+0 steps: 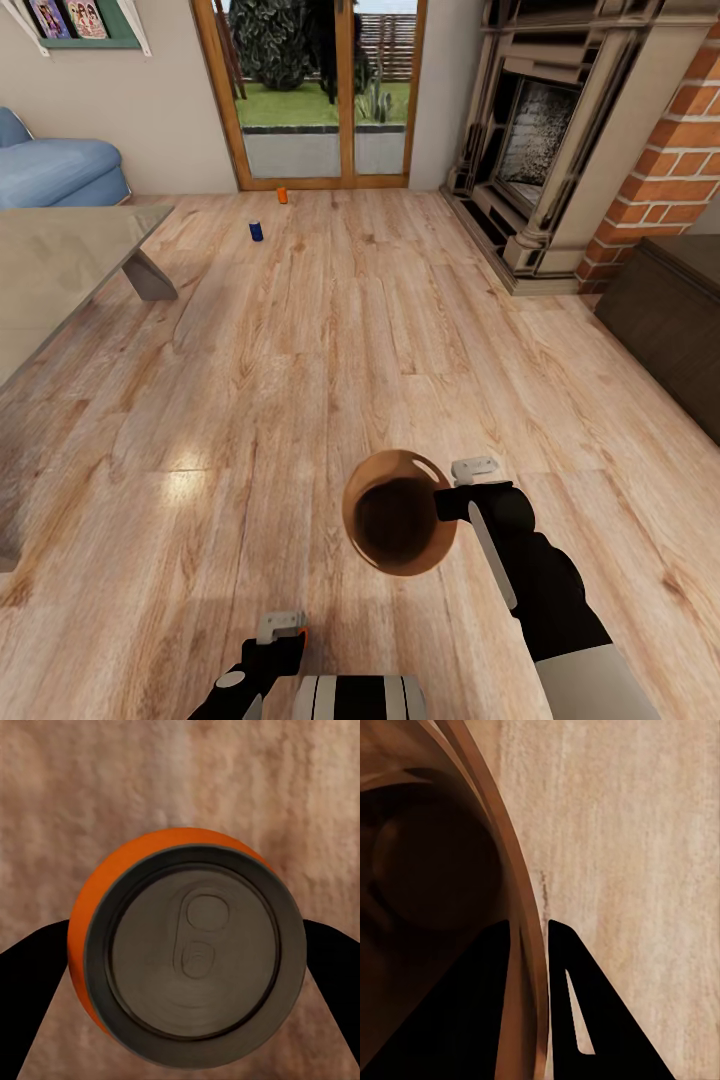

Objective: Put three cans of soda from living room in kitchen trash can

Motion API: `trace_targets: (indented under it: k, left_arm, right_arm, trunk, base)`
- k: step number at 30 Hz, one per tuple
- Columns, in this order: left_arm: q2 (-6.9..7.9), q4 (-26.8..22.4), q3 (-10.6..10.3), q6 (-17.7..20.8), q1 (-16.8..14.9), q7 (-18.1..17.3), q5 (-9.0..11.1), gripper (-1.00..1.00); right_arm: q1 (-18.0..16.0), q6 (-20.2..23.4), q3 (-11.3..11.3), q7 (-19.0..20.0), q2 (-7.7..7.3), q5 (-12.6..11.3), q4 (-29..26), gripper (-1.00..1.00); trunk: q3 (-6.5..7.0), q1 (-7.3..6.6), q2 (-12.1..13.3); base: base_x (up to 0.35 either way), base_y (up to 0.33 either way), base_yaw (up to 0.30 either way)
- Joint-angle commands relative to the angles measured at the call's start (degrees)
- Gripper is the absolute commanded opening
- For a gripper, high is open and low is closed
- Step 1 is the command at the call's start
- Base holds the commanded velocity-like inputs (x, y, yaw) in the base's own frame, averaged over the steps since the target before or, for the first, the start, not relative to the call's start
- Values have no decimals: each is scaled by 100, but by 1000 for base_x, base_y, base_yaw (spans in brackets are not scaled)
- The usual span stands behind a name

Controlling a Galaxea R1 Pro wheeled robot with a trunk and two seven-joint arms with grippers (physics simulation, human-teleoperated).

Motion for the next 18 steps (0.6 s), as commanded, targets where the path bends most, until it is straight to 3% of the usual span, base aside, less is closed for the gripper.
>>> trace_targets:
  k: [1, 15, 18]
  left_arm:
    - [1, 3, 3, 0, 1, -2, -4, -100]
    - [1, 3, 1, 0, 1, -2, -4, -100]
    - [1, 3, 1, 0, 1, -2, -6, -100]
  right_arm:
    - [-2, 0, 1, 26, 1, -90, -1, -100]
    - [-2, 0, 1, 30, 1, -90, -1, -100]
    - [-2, 0, 1, 28, 1, -90, -1, -100]
  trunk:
    - [0, 0, 0]
    - [0, 0, 0]
    - [67, -8, 4]
  base:
    - [0, 0, 0]
    - [0, 0, 0]
    - [0, 0, 0]
